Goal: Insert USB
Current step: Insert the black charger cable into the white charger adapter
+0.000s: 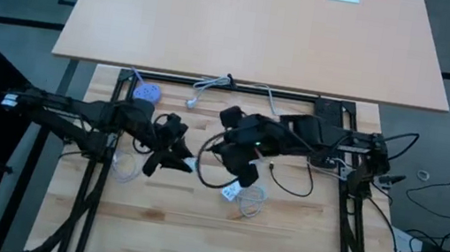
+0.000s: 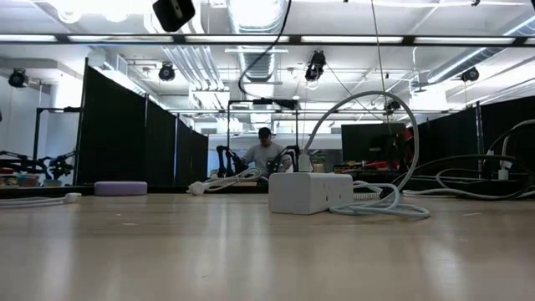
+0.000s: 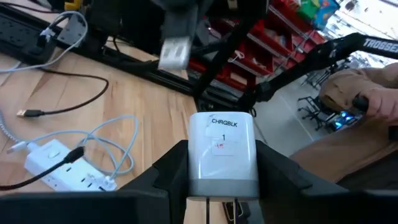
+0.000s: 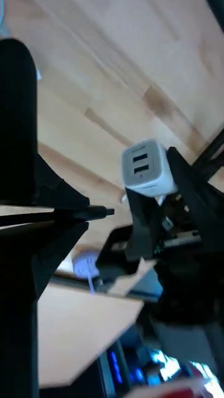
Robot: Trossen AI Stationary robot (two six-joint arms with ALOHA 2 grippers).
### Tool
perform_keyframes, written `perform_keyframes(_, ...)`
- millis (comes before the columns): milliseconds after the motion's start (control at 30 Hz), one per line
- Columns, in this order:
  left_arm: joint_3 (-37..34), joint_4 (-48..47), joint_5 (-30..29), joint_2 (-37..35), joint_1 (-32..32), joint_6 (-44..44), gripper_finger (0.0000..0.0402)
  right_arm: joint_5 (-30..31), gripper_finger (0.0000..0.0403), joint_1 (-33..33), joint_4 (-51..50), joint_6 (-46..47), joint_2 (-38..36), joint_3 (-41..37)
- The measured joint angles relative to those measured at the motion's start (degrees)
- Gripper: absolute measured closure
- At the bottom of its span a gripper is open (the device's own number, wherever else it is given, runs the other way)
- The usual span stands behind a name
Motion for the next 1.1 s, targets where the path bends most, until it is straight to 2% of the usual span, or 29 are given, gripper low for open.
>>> perform_keyframes(367,0.0,9.7,0.2,0.7,2.9,-5.1,0.0276,-0.6,0.0394,-0.3,1.2,-4.9,-1.8,0.0)
perform_keyframes(1100,0.0,8.4,0.1,0.5,3.6,-6.1,0.0276,-2.6,0.0394,1.1,2.1,-3.6,-0.8,0.0)
